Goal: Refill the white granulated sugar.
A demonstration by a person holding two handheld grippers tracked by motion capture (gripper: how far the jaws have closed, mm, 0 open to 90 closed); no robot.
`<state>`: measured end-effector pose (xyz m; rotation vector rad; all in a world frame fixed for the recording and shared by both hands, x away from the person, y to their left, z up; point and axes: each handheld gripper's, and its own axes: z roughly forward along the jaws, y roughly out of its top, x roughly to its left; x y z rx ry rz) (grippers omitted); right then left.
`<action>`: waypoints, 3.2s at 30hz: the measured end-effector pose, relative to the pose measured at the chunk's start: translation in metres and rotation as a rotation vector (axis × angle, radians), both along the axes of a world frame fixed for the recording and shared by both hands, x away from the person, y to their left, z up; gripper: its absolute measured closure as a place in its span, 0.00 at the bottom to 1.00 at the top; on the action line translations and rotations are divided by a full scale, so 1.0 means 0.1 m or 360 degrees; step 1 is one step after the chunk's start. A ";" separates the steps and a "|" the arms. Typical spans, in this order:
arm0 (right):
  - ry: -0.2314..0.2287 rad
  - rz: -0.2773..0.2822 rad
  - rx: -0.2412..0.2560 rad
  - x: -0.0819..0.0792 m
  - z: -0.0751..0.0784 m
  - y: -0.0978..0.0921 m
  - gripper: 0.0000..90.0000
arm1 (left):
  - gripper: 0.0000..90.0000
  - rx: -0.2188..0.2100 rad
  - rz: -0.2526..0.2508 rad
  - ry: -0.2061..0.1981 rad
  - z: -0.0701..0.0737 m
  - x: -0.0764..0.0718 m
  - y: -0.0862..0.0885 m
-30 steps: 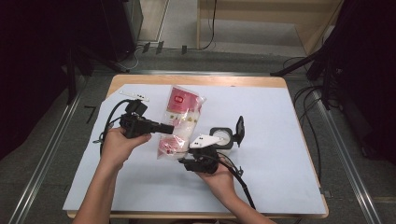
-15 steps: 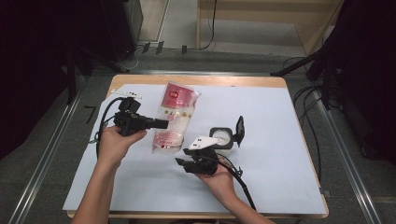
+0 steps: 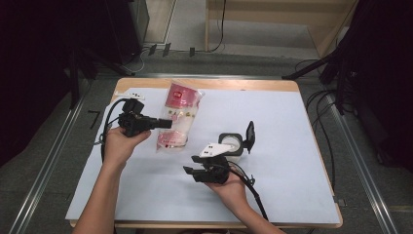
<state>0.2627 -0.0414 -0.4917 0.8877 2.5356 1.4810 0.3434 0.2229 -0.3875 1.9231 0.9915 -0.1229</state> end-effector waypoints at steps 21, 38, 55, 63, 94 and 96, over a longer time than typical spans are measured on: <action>0.0012 -0.0042 -0.0004 -0.03 -0.01 -0.14 0.58 | 1.00 0.0024 -0.0021 -0.0041 -0.36 0.28 0.01; 0.0008 0.0012 0.0042 -0.07 0.08 -0.23 0.58 | 1.00 -0.0023 -0.0081 -0.0047 -0.44 0.11 0.16; 0.0051 0.0088 0.0013 -0.04 0.06 -0.25 0.58 | 0.99 0.0045 -0.0099 -0.0059 -0.52 -0.13 0.31; 0.0043 0.0091 -0.0014 -0.02 0.06 -0.22 0.58 | 0.98 0.0029 -0.0115 -0.0035 -0.57 -0.18 0.39; 0.0022 0.0105 -0.0032 0.08 0.08 -0.16 0.58 | 0.79 0.0031 -0.0087 0.0019 -0.63 -0.32 0.51; 0.0030 0.0105 -0.0028 0.08 0.08 -0.16 0.58 | 0.77 0.0029 -0.0084 0.0011 -0.62 -0.33 0.51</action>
